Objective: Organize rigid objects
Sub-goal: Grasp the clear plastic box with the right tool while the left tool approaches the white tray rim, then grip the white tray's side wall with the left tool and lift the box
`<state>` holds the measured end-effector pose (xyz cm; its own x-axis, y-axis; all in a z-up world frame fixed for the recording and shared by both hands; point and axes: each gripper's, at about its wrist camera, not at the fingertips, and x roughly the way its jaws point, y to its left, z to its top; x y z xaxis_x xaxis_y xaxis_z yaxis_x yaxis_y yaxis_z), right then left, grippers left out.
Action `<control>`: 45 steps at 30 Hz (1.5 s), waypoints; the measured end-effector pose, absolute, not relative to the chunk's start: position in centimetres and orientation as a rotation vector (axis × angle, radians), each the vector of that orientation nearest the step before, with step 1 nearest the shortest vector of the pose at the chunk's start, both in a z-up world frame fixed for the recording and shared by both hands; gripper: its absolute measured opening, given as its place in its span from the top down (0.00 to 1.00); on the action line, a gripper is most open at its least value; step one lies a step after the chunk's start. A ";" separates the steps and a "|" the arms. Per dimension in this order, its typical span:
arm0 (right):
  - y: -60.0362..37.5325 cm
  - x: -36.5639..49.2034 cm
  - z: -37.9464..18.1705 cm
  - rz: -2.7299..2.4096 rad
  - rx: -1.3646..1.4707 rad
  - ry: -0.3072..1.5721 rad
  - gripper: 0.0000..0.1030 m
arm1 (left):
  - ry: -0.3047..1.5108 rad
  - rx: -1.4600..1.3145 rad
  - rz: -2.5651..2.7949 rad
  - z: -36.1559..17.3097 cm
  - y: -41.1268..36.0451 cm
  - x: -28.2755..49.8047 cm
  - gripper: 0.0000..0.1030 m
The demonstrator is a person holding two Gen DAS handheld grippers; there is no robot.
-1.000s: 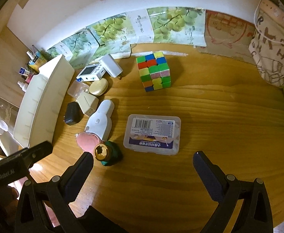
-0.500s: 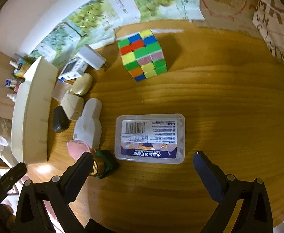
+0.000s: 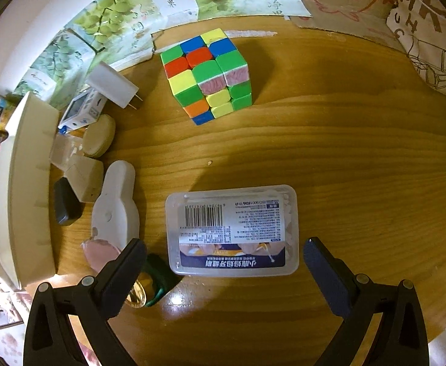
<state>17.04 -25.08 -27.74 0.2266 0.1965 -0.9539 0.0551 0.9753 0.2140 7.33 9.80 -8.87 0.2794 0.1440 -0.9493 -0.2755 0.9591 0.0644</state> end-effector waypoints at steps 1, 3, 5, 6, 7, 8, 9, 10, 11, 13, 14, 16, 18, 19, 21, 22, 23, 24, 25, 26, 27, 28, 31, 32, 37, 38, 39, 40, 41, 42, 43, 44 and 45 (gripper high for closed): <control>-25.0 17.2 -27.8 0.091 0.219 1.339 0.00 | 1.253 -0.116 0.287 -8.7 10.4 7.5 0.01; -24.8 17.4 -27.9 0.069 0.209 1.343 0.00 | 1.244 -0.103 0.303 -8.4 12.2 7.8 0.01; -24.7 17.6 -28.1 0.052 0.204 1.354 0.00 | 1.240 -0.093 0.316 -8.3 13.6 8.0 0.01; -24.7 17.7 -28.3 0.045 0.210 1.359 0.00 | 1.237 -0.087 0.321 -8.3 14.6 8.2 0.01; -24.8 17.8 -28.5 0.037 0.220 1.366 0.03 | 1.235 -0.084 0.321 -8.3 15.3 8.4 0.01; -24.9 17.8 -28.7 0.027 0.234 1.370 0.08 | 1.233 -0.080 0.321 -8.2 16.0 8.6 0.01; -25.0 17.8 -28.8 0.015 0.250 1.376 0.09 | 1.229 -0.076 0.321 -8.2 16.7 8.8 0.01; -25.2 17.8 -28.9 0.001 0.271 1.372 0.09 | 1.225 -0.069 0.326 -8.2 17.6 9.1 0.01; -25.2 17.8 -28.9 -0.008 0.280 1.368 0.09 | 1.223 -0.064 0.328 -8.2 18.3 9.2 0.01; -25.2 17.8 -28.9 -0.021 0.274 1.362 0.09 | 1.222 -0.054 0.333 -8.4 19.8 9.7 0.01; -25.2 17.7 -28.9 -0.029 0.270 1.358 0.09 | 1.223 -0.050 0.337 -8.5 20.8 9.9 0.01; -25.1 17.5 -28.9 -0.045 0.267 1.349 0.09 | 1.228 -0.044 0.347 -8.8 22.4 10.3 0.01; -25.1 17.2 -29.0 -0.059 0.262 1.341 0.09 | 1.239 -0.042 0.359 -9.2 24.0 10.8 0.01; -24.6 17.0 -28.7 -0.067 0.258 1.335 0.09 | 1.245 -0.045 0.361 -9.5 24.9 11.1 0.01; -23.8 16.6 -28.6 -0.076 0.249 1.321 0.09 | 1.258 -0.051 0.360 -10.2 26.4 11.5 0.01; -23.5 16.4 -28.6 -0.077 0.242 1.312 0.09 | 1.263 -0.051 0.362 -10.5 27.0 11.6 0.01; -23.2 16.3 -28.6 -0.078 0.234 1.304 0.09 | 1.271 -0.050 0.363 -10.8 27.7 11.9 0.02; -22.9 16.2 -28.5 -0.082 0.218 1.293 0.09 | 1.281 -0.047 0.362 -11.3 28.4 12.1 0.02; -22.6 16.0 -28.2 -0.085 0.208 1.287 0.09 | 1.288 -0.045 0.359 -11.7 28.9 12.3 0.02; -22.3 15.8 -28.1 -0.085 0.201 1.280 0.09 | 1.293 -0.042 0.357 -12.0 29.3 12.3 0.02; -22.0 15.7 -28.0 -0.086 0.199 1.275 0.09 | 1.300 -0.039 0.354 -12.5 29.8 12.2 0.02; -21.9 15.0 -27.7 -0.092 0.199 1.269 0.09 | 1.305 -0.039 0.346 -13.0 30.1 12.1 0.02; -21.2 14.5 -27.4 -0.114 0.211 1.263 0.09 | 1.325 -0.044 0.315 -14.1 30.8 11.9 0.07; -21.0 14.5 -27.4 -0.119 0.215 1.262 0.09 | 1.331 -0.046 0.304 -14.5 31.0 11.8 0.09; -20.6 13.2 -26.9 -0.153 0.231 1.251 0.10 | 1.344 -0.059 0.236 -16.1 31.6 11.7 0.20; -20.4 12.8 -26.8 -0.165 0.234 1.245 0.10 | 1.350 -0.063 0.224 -16.4 31.7 11.8 0.24; -20.3 12.4 -26.6 -0.175 0.239 1.239 0.10 | 1.356 -0.067 0.212 -16.7 31.9 11.8 0.27; -20.2 12.1 -26.5 -0.181 0.245 1.235 0.10 | 1.361 -0.072 0.196 -17.0 32.0 11.9 0.33; -20.0 11.7 -26.4 -0.188 0.253 1.230 0.10 | 1.365 -0.077 0.181 -17.3 32.1 12.1 0.39; -20.0 11.3 -26.3 -0.194 0.260 1.226 0.10 | 1.371 -0.082 0.165 -17.7 32.2 12.2 0.42; -19.9 10.9 -26.1 -0.202 0.266 1.219 0.10 | 1.377 -0.082 0.150 -18.0 32.2 12.4 0.48; -19.9 10.5 -25.9 -0.213 0.270 1.215 0.10 | 1.384 -0.078 0.139 -18.2 32.1 12.6 0.51; -19.9 10.1 -25.8 -0.221 0.276 1.211 0.10 | 1.391 -0.072 0.125 -18.6 32.1 12.7 0.51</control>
